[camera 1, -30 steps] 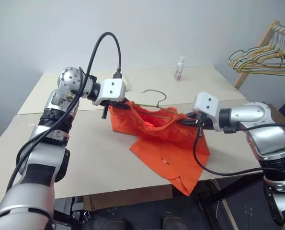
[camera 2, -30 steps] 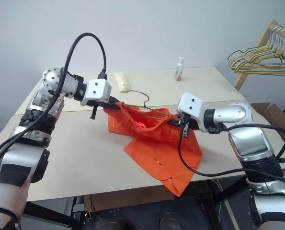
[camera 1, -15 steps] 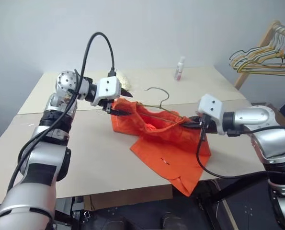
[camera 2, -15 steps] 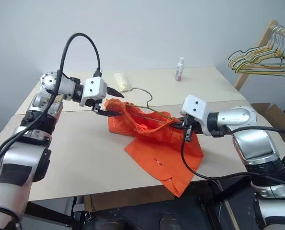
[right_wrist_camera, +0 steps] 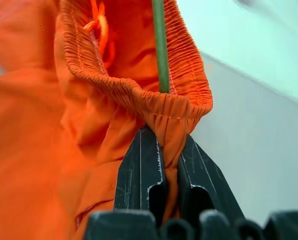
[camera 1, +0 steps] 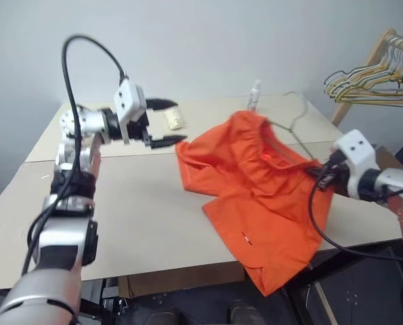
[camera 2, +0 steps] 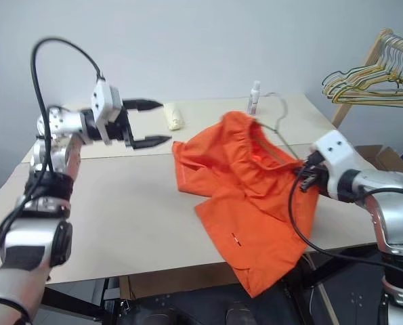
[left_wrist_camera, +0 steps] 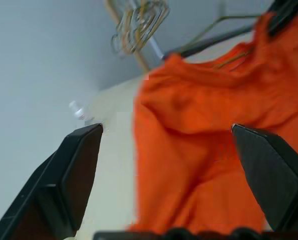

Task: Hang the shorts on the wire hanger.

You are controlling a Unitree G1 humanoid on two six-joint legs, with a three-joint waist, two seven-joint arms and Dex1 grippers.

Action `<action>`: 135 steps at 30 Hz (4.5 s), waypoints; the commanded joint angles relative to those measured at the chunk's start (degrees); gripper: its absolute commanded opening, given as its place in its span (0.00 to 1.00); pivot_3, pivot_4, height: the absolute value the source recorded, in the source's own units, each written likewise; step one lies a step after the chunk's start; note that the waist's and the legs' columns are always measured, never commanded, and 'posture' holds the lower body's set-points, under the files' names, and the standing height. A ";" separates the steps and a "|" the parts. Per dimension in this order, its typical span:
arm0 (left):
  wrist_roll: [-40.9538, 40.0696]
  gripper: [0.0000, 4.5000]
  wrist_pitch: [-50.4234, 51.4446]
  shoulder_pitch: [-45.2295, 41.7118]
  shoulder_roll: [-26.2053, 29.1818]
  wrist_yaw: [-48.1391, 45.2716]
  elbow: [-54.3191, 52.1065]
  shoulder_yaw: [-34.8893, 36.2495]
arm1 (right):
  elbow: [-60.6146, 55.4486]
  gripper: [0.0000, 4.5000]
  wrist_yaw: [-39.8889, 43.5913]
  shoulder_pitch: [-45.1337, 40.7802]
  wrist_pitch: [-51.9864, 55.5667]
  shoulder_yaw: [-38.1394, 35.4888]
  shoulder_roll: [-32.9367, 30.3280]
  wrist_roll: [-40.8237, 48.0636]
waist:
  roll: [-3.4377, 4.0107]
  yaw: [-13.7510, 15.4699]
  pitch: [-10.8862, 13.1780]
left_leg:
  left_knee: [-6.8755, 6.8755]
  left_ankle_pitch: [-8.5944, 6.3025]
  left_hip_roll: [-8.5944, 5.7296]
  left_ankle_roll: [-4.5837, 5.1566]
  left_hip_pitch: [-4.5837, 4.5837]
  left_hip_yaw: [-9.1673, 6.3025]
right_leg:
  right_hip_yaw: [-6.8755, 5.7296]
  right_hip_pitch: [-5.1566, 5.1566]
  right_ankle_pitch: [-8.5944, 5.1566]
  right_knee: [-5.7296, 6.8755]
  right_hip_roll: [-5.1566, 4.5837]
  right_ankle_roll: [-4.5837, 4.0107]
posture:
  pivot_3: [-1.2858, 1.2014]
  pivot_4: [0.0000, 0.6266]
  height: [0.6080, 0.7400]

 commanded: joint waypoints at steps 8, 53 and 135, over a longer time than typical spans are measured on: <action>-13.59 0.99 20.49 11.76 -2.77 12.47 -29.47 3.43 | -2.97 0.00 -26.00 -11.68 24.16 -14.15 8.47 -10.50 | 0.51 -1.42 -0.31 | -0.21 0.00 -0.02 0.00 0.18 0.05 | 0.16 0.05 0.00 -0.01 -0.07 0.00 | 0.46 0.00 1.00; -20.51 0.99 17.77 15.95 -11.67 18.81 -38.23 2.23 | 78.40 0.00 -65.25 -52.98 -20.54 -36.71 -5.58 1.98 | 1.50 -5.79 -0.67 | -1.37 -0.17 -0.06 0.37 2.00 0.22 | 0.28 2.11 -0.05 -1.42 0.03 -0.01 | 0.46 0.00 1.00; -12.16 1.00 17.64 33.60 4.41 22.22 -39.40 3.90 | -1.05 1.00 5.27 0.11 -36.00 23.07 -0.64 -13.52 | 0.62 5.29 -0.14 | -1.36 -0.15 -0.02 0.28 1.91 -0.05 | -0.03 1.77 -0.09 -1.30 -0.08 -0.15 | 0.55 0.00 1.00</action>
